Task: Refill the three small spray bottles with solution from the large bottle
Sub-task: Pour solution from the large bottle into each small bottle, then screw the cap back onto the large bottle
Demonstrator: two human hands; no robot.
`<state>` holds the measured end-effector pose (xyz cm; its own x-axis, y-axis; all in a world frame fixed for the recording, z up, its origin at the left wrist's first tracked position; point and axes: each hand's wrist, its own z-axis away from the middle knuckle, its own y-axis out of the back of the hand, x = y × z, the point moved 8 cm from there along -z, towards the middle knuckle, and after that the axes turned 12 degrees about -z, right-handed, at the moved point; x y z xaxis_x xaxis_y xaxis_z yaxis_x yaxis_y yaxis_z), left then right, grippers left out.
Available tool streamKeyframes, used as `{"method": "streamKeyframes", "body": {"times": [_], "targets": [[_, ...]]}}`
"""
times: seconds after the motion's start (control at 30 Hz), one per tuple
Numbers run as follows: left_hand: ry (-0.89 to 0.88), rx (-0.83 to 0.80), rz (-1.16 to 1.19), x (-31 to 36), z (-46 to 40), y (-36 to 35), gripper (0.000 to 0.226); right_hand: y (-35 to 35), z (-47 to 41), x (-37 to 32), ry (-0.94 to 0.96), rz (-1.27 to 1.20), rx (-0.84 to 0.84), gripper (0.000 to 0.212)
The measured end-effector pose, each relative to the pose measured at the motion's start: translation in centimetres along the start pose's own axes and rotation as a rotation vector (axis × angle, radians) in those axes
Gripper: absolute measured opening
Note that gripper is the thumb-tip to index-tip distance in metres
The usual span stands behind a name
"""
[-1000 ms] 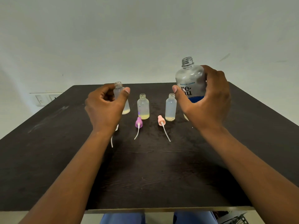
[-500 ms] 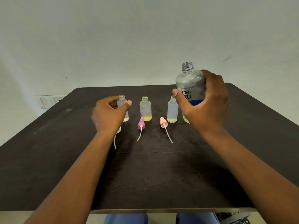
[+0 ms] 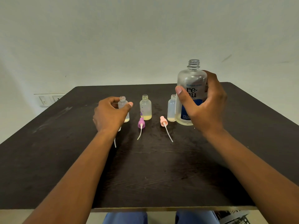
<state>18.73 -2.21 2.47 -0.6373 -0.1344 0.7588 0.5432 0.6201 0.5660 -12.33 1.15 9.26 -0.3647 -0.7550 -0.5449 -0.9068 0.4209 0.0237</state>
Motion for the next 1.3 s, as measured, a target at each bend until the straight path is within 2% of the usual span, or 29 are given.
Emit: {"method": "streamKeyframes", "body": {"times": [0.6,0.73,0.83,0.9,0.97,1.03,1.13,1.2,1.3], "targets": [[-0.013,-0.017,-0.046,0.2,0.0,-0.1,0.051,-0.5,0.1,0.2,-0.007,-0.071,-0.044,0.056],[-0.030,-0.018,-0.014,0.3,-0.1,0.1,0.067,-0.5,0.2,0.3,-0.006,-0.067,-0.044,0.056],[-0.109,0.138,0.107,1.5,0.5,1.8,0.083,-0.5,0.2,0.3,-0.006,-0.066,-0.039,0.058],[-0.251,0.314,0.251,3.2,2.0,3.9,0.074,-0.5,0.1,0.3,-0.007,-0.063,-0.044,0.057],[-0.421,0.377,0.341,5.0,3.8,5.0,0.063,-0.7,0.0,0.4,-0.014,-0.078,-0.067,0.056],[-0.573,0.273,0.403,6.8,5.2,4.7,0.058,-1.1,0.1,0.6,-0.025,-0.094,-0.112,0.057],[-0.741,0.024,0.371,9.0,7.1,2.4,0.059,-1.9,0.2,0.7,-0.041,-0.134,-0.185,0.060],[-0.783,-0.106,0.326,9.5,8.1,0.7,0.063,-2.2,0.3,0.5,-0.046,-0.185,-0.219,0.061],[-0.756,-0.239,0.333,9.7,9.0,-0.9,0.074,-2.6,0.5,0.1,-0.062,-0.276,-0.263,0.057]]}}
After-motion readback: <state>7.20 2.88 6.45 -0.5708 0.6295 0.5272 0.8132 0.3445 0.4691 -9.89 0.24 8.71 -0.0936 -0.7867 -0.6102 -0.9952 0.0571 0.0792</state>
